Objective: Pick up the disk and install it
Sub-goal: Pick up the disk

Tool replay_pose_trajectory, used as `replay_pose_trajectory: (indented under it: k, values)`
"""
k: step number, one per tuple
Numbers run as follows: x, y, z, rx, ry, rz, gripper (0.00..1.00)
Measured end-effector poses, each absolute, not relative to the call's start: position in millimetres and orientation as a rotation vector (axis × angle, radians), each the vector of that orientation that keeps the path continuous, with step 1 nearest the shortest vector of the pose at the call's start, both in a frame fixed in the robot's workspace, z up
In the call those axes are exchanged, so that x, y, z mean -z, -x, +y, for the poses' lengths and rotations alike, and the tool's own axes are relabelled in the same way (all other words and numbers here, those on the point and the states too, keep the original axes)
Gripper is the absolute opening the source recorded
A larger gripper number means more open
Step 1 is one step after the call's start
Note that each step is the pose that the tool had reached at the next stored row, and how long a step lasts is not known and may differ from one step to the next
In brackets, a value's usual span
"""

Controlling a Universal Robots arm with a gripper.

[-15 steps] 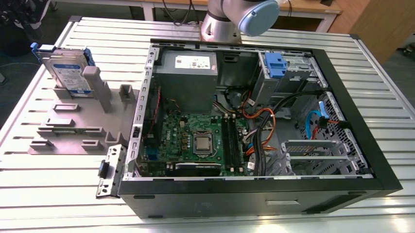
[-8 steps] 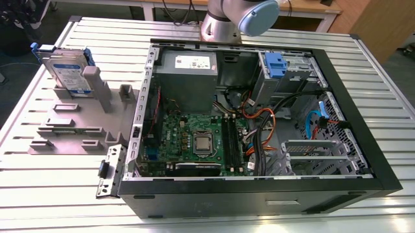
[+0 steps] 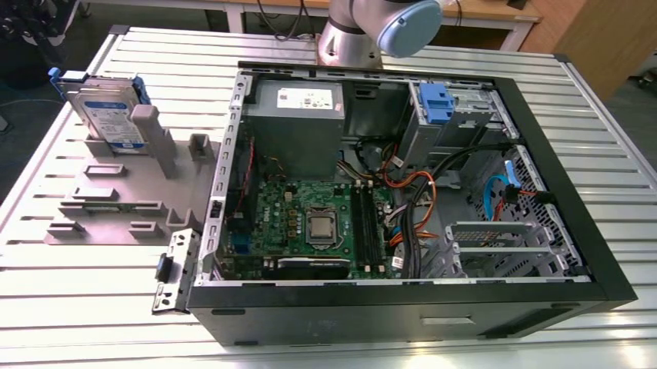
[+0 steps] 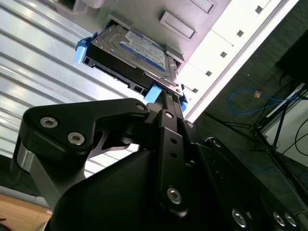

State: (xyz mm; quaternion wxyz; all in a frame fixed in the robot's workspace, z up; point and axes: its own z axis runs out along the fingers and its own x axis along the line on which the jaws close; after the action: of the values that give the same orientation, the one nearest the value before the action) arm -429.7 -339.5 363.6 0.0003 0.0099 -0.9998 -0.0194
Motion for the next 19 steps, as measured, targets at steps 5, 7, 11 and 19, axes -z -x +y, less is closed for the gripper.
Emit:
replay_pose_trajectory:
  k: [5, 7, 11, 19]
  values:
    - [-363.6, 429.7, -339.5, 0.061, -0.045, -3.14, 0.11]
    - [-363.6, 429.7, -339.5, 0.061, -0.051, -3.14, 0.11]
    - [-363.6, 429.7, -339.5, 0.061, -0.064, -3.139, 0.11]
    - [-363.6, 429.7, -339.5, 0.061, -0.075, -3.139, 0.11]
